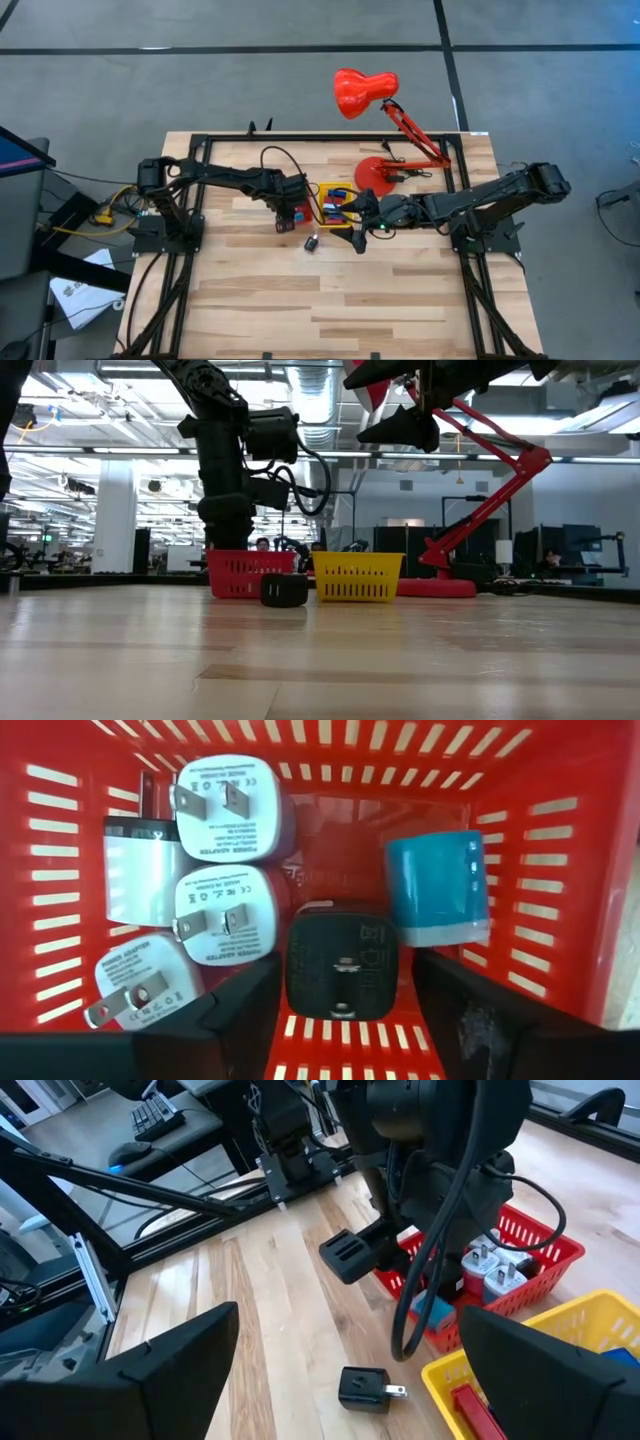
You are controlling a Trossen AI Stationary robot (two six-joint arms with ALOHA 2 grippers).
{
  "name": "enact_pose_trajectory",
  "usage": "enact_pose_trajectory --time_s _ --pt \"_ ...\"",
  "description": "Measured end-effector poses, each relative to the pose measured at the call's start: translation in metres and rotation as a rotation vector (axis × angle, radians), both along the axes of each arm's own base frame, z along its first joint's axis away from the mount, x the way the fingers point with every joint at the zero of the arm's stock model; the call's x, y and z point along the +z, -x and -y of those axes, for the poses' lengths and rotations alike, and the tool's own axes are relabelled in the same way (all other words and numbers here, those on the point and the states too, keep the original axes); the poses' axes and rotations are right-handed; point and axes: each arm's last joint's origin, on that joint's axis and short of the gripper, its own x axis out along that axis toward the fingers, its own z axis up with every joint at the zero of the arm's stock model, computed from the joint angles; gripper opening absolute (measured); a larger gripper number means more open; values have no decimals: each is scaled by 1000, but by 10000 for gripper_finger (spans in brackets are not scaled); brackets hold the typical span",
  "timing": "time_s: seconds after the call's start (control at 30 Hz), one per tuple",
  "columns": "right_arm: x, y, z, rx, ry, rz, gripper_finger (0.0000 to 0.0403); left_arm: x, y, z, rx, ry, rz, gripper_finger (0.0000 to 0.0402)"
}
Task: Pick & Place Office items
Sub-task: Put the black charger adapter into the red basket
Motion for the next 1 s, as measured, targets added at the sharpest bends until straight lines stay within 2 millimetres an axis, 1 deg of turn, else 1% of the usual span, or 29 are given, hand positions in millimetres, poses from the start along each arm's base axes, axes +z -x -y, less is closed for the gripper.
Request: enact_pose_trajectory --time_s 0.33,0.47,0.57,0.67,0.83,0.93,1.0 --pt "0 0 0 0 0 -2 370 0 1 6 -18 3 -20 281" --pt "0 0 0 0 1 -4 370 3 0 12 -35 1 -5 293" --pt "0 0 0 0 1 -4 370 11 2 15 -43 -2 15 294" --pt "0 0 0 0 -1 1 370 22 6 16 -44 -7 40 294" --pt "1 0 0 -5 -14 8 370 49 17 17 -39 -20 116 294" --pt "0 -1 0 -30 -77 15 370 69 25 18 11 -16 196 294" --pt "-5 -4 -1 -43 -105 2 370 83 30 19 40 -14 266 294"
